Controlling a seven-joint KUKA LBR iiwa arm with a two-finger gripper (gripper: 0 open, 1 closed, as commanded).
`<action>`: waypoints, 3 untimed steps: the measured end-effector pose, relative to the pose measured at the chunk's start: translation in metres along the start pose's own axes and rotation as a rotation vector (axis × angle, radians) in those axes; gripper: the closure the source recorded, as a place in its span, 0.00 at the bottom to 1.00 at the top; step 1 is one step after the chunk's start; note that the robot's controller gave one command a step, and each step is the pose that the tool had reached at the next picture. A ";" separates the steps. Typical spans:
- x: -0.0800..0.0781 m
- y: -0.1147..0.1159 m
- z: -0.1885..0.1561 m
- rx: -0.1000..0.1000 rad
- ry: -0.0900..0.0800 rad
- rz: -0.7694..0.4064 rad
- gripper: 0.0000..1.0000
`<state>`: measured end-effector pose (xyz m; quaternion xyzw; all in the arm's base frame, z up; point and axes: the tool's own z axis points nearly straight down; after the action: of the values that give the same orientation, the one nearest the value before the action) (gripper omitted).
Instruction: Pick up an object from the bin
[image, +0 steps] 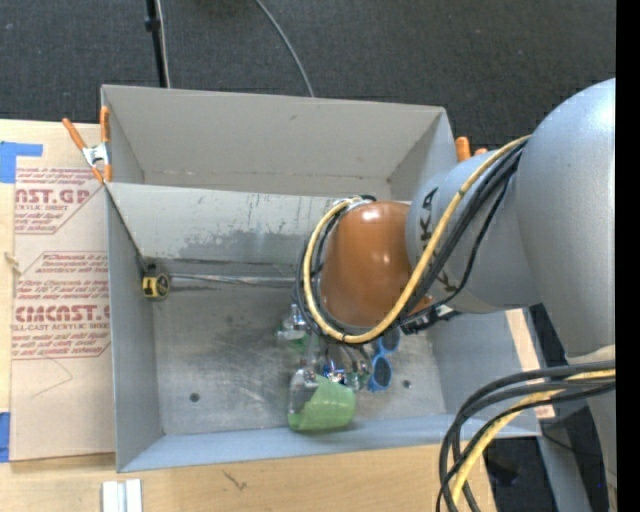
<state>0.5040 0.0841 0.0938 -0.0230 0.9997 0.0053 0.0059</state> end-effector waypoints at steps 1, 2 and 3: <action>-0.012 -0.096 -0.003 0.007 -0.005 0.015 0.00; -0.045 -0.156 0.012 0.005 -0.029 0.071 0.00; -0.035 -0.157 0.017 0.009 0.001 0.063 1.00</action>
Offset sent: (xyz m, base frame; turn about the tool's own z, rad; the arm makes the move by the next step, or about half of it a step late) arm 0.0100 -0.0961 -0.0033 0.0092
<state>0.5465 -0.0712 0.0754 0.0086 0.9999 0.0011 0.0055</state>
